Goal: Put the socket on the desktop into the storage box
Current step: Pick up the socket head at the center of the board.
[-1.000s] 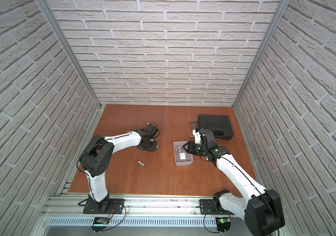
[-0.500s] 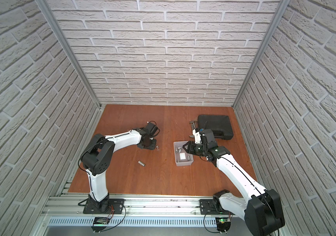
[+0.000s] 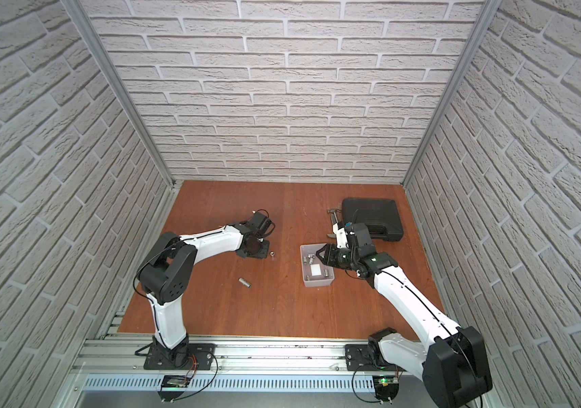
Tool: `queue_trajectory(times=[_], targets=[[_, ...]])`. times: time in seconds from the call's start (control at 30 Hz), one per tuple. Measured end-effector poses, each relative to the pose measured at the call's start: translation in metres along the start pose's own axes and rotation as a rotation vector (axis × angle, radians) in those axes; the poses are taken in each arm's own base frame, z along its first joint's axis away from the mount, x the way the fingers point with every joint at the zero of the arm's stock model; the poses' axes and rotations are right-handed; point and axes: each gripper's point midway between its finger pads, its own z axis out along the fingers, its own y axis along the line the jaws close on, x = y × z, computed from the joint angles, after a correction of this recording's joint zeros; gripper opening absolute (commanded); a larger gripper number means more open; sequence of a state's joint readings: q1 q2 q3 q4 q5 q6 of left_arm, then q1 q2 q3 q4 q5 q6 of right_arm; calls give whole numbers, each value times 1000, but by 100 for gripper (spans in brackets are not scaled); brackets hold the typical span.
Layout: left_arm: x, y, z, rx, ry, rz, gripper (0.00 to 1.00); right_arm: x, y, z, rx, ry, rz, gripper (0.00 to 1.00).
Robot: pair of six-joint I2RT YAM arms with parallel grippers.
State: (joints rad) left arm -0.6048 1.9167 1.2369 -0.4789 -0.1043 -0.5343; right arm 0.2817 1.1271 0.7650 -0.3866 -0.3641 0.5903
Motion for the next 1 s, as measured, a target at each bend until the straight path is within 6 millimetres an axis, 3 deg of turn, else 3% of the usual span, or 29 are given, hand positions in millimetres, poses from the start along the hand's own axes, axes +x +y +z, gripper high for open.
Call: queue_trajectory(times=[0.23, 0.63, 1.0], targets=[[10, 6, -9, 6, 1, -32, 0, 3, -3, 3, 7, 10, 5, 41], [11, 3, -93, 173, -189, -159, 0, 3, 1, 5, -5, 11, -1, 40], [22, -24, -134, 494, -304, -289, 0, 8, 10, 17, -44, 44, 6, 39]])
